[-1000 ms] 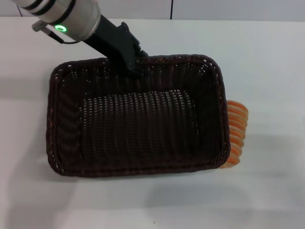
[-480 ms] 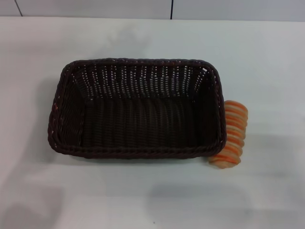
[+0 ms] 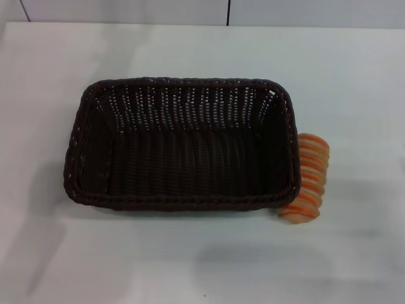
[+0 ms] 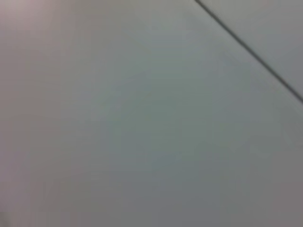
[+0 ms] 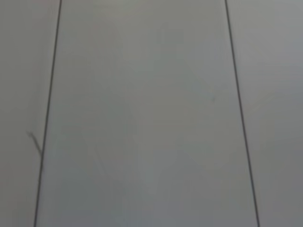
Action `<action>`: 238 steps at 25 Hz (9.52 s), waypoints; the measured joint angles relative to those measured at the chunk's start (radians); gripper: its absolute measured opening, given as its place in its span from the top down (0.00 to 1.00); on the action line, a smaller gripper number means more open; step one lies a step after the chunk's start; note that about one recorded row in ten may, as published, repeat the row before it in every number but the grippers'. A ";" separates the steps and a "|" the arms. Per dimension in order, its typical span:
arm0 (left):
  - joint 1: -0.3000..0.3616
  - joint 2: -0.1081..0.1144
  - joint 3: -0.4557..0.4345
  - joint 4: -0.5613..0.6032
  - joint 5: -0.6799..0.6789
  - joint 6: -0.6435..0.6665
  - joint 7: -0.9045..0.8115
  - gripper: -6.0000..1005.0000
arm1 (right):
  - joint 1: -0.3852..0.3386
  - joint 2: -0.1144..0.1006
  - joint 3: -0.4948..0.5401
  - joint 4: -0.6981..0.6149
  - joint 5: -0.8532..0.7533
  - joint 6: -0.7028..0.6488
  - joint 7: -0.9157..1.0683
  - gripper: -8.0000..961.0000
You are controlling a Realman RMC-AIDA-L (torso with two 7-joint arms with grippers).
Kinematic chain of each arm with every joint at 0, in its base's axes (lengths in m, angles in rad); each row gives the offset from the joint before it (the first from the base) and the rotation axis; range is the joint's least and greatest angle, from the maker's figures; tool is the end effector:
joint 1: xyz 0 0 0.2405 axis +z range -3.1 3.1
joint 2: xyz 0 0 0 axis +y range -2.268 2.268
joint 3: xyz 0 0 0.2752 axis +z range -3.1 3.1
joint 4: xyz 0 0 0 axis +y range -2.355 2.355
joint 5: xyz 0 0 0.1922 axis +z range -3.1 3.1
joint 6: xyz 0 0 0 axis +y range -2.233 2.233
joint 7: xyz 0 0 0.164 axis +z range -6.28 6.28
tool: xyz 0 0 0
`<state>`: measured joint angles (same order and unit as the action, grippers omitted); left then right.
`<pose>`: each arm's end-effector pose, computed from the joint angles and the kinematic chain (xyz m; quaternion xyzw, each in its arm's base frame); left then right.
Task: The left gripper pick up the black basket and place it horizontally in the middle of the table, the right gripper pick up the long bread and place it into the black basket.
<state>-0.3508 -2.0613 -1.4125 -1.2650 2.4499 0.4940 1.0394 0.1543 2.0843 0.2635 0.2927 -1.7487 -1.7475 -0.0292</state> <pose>-0.1449 0.4178 0.0861 -0.6388 0.0812 -0.1726 0.7453 0.3230 0.2251 0.0059 -0.6036 0.1444 0.3857 0.6827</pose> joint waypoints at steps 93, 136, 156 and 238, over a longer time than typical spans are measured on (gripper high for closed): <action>-0.010 0.000 0.072 0.937 0.199 0.620 -0.933 0.22 | 0.102 0.003 -0.258 0.064 0.000 0.088 0.107 0.83; -0.014 0.000 0.098 0.940 0.225 0.595 -0.940 0.22 | 0.261 -0.001 -0.132 0.048 0.035 0.677 0.216 0.13; -0.017 0.000 0.100 0.940 0.225 0.587 -0.934 0.22 | 0.257 -0.005 -0.121 0.043 0.028 0.712 0.296 0.20; 0.013 0.000 0.084 0.941 0.217 0.596 -0.941 0.22 | 0.103 -0.006 0.219 0.068 -0.333 0.093 0.249 0.21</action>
<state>-0.3382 -2.0617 -1.3284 -0.3244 2.6671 1.0902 0.0980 0.2570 2.0783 0.4821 0.3609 -2.0820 -1.6549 0.2194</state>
